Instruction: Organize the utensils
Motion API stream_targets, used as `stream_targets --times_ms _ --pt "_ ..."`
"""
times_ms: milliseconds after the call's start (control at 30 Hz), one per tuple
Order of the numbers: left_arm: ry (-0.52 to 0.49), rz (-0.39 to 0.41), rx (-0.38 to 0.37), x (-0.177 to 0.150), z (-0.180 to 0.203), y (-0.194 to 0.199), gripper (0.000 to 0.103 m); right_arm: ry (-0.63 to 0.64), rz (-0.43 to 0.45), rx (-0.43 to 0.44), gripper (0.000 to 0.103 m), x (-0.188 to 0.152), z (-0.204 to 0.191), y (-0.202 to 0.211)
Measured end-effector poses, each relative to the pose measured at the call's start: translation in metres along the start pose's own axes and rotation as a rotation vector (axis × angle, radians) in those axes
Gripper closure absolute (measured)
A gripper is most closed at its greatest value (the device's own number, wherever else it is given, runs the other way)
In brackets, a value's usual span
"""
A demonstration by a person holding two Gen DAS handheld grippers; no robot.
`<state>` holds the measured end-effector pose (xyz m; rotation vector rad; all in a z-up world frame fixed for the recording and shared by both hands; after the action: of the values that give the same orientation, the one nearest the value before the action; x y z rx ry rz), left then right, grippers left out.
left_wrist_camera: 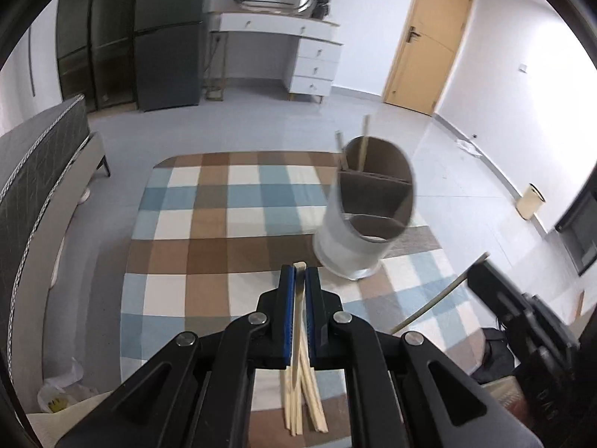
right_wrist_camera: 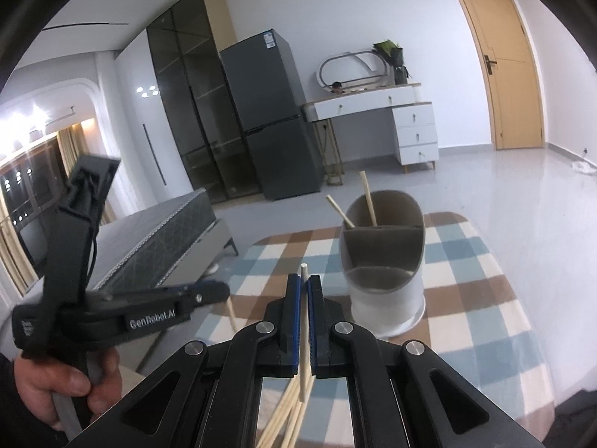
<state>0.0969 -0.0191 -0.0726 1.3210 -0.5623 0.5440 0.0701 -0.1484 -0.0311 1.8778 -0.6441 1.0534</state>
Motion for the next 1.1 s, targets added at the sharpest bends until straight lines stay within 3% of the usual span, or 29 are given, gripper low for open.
stream_targets --times_ms 667,1100 --pt "-0.089 0.030 -0.049 0.006 0.032 0.042 0.103 0.042 0.055 -0.039 0.100 0.010 -0.008 0.044" --pt "-0.094 0.050 -0.096 0.046 0.040 0.047 0.103 0.071 0.080 -0.043 0.100 0.045 0.005 0.043"
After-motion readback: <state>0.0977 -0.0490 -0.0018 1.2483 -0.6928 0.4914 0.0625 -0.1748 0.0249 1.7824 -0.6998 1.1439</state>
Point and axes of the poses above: each gripper's, at about its wrist camera, not at the fingertips, and y roughly against the way its jaws point, z to its right, x to its top, the point moved 8 cm from there along -y, roughly the way its jaws point, and after that the axes turned 3 degrees about -y, right-handed, at the moved point
